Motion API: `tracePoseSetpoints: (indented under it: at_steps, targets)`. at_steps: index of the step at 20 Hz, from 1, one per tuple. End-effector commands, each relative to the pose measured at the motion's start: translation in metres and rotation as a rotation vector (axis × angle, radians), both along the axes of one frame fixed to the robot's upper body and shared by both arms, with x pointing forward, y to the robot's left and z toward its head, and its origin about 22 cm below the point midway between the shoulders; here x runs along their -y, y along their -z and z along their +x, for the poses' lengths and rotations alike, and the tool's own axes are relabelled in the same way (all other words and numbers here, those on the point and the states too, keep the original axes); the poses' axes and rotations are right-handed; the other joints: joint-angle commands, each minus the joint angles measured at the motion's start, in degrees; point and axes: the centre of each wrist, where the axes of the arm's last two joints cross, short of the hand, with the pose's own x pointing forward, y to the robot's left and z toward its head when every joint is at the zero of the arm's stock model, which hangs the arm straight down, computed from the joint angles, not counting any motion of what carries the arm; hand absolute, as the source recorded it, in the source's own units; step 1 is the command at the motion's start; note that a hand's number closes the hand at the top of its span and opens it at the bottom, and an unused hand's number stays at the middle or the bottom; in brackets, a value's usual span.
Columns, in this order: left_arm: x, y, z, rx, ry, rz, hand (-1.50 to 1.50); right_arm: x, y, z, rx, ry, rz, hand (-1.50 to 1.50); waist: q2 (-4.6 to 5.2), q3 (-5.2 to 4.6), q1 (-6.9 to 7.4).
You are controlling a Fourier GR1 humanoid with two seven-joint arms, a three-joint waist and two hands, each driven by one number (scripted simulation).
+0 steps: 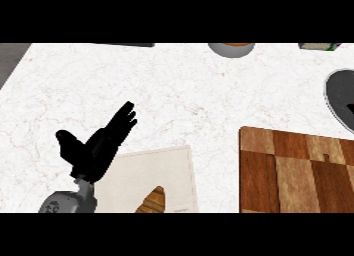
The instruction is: Pick the tomato from the cutting board and place it in the pan
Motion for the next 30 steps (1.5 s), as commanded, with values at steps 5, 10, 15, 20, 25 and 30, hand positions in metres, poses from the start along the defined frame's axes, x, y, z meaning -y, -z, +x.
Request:
tracePoseSetpoints:
  at_steps: [5,10,15,20,25,30]
  targets:
    - [-0.001,0.001,0.002,-0.001,-0.012,-0.01,0.0,-0.016,0.001,0.014,0.177,-0.096,0.274,-1.5,-0.11,0.23,-0.94]
    - [-0.005,0.005,0.0,-0.015,-0.028,-0.01,0.0,0.01,-0.003,-0.004,0.293,-0.1,0.481,-1.5,-0.3,0.17,-1.99]
    - [-0.004,0.0,-0.003,-0.01,-0.018,-0.027,0.0,0.035,-0.006,-0.026,0.231,-0.138,0.608,-1.5,-0.4,0.16,-1.55]
    - [-0.008,-0.001,-0.003,-0.004,-0.031,-0.024,0.0,0.064,0.004,-0.066,0.196,-0.254,0.674,-1.5,-0.6,0.23,-2.54]
    - [-0.009,0.001,0.001,-0.001,-0.048,-0.003,0.0,0.077,0.009,-0.088,0.19,-0.341,0.72,-1.5,-0.51,0.31,-2.57]
    - [0.001,0.011,-0.004,-0.02,-0.05,-0.023,0.0,0.093,0.0,-0.106,0.174,-0.383,0.73,-1.5,-0.85,0.19,-3.1]
